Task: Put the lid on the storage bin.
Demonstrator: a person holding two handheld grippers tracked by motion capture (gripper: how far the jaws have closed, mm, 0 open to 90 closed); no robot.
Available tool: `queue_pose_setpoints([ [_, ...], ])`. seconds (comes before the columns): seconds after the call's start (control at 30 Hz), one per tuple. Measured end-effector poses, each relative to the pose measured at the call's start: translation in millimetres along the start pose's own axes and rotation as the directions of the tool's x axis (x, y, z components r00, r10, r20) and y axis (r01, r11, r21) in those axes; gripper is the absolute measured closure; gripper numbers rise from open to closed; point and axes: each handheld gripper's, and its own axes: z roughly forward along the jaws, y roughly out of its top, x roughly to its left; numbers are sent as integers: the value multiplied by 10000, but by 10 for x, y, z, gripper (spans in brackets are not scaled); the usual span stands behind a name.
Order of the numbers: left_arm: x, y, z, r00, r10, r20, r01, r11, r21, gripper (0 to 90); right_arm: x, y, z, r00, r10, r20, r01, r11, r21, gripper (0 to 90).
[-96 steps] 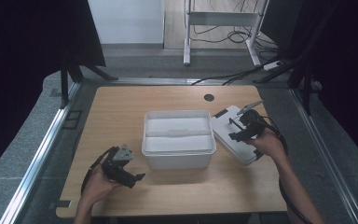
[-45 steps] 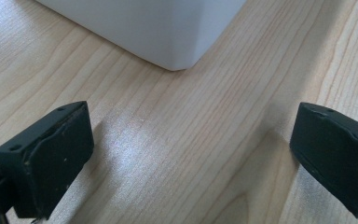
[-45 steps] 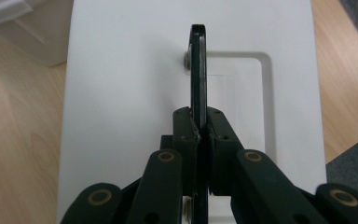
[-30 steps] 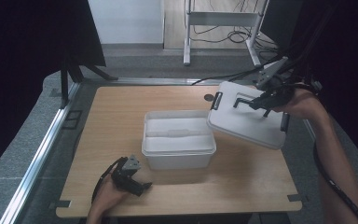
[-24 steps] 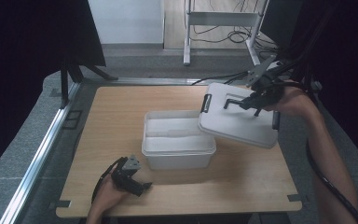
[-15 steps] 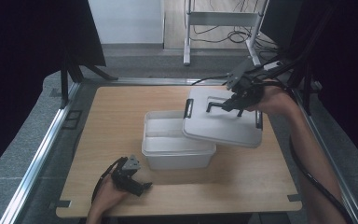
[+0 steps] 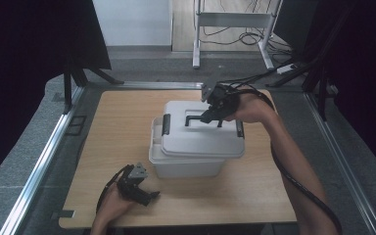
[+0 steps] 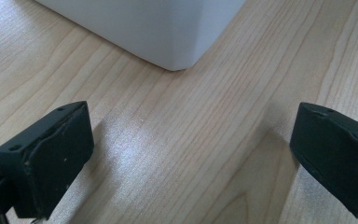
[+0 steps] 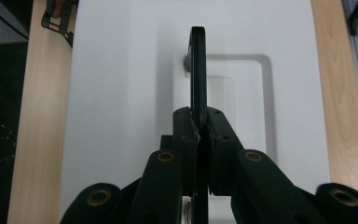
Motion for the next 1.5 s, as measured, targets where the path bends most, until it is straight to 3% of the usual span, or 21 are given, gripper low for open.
queue_pose_setpoints([
  [0.27, -1, 0, 2, 10000, -15, 27, 15, 10000, -17, 0, 10, 253, 373, 9984, -314, -461, 318, 9995, 87, 841],
  [0.47, 0, 0, 1, 10000, 4, 22, -4, 10000, -2, 0, -32, 267, 587, 9993, -168, -323, 185, 9984, 538, 838],
  [0.7, 0, 0, 1, 10000, 1, 17, -1, 10000, -6, 0, -27, 162, 663, 9986, 80, -521, -54, 9988, 496, 833],
  [0.8, 0, 0, 2, 10000, 0, 16, 0, 10000, -10, 0, -14, 161, 670, 9996, 82, -266, -68, 9986, 531, 832],
  [0.9, -1, 0, 2, 10000, 1, 15, -1, 10000, -9, 0, -7, 141, 702, 9994, 130, -326, -116, 9991, 413, 828],
  [0.93, -1, 0, 2, 10000, 1, 15, -1, 10000, -9, 0, -2, 129, 699, 9992, 109, -384, -97, 9995, 309, 812],
  [1.03, 0, 0, 2, 10000, -3, 13, 3, 10000, -13, 0, 0, 102, 672, 9996, 226, -196, -225, 9997, 51, 650],
  [1.1, 0, 0, 2, 10000, -2, 12, 2, 10000, -7, 0, 3, 80, 629, 9994, 339, 82, -337, 9991, -268, 502],
  [1.2, -1, 0, 2, 10000, -4, -12, 4, 10000, -11, 0, 29, 57, 555, 9974, 610, 395, -589, 9969, -513, 361],
  [1.5, 1, 0, 1, 10000, -11, 9, 11, 10000, -10, 0, 91, -132, 320, 9836, 1409, 1123, -1331, 9883, -748, 209],
])
